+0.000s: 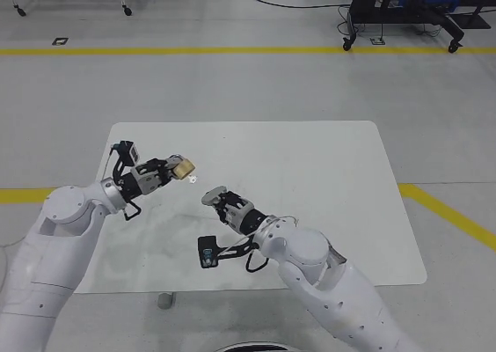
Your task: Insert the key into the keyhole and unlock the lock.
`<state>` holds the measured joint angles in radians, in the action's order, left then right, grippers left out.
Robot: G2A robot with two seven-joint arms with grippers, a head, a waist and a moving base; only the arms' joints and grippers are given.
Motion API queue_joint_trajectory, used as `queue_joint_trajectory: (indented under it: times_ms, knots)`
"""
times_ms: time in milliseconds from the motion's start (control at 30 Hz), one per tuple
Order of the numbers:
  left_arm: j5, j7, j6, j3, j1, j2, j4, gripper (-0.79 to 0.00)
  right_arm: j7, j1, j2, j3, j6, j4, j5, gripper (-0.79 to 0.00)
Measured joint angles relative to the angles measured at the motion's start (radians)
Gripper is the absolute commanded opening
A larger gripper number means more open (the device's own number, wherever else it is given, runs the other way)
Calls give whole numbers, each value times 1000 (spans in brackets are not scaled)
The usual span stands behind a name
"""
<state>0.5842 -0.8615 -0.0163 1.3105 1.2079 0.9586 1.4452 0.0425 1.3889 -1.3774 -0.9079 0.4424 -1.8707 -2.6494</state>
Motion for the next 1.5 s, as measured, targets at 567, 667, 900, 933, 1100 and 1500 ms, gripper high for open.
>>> queue_joint_trajectory:
  times_ms: [567, 667, 900, 933, 1100, 1500]
  knots:
    - [-64, 36, 47, 36, 68, -2, 104, -785, -26, -54, -9, 37, 14, 49, 86, -785]
    - [-64, 43, 49, 38, 70, 0, 110, -785, -22, -58, -10, 47, 14, 54, 90, -785]
    - [-75, 69, 94, 35, 83, 5, 113, -785, -46, -63, -17, 54, -26, 69, 146, -785]
    - [-76, 65, 100, 36, 86, 5, 115, -785, -51, -62, -18, 48, -37, 71, 166, -785]
    - [-76, 54, 104, 35, 97, 7, 125, -785, -65, -68, -21, 28, -47, 81, 237, -785]
    - [-44, 89, 90, 42, 82, 16, 102, -785, -59, -51, -11, 27, -9, 47, 232, -785]
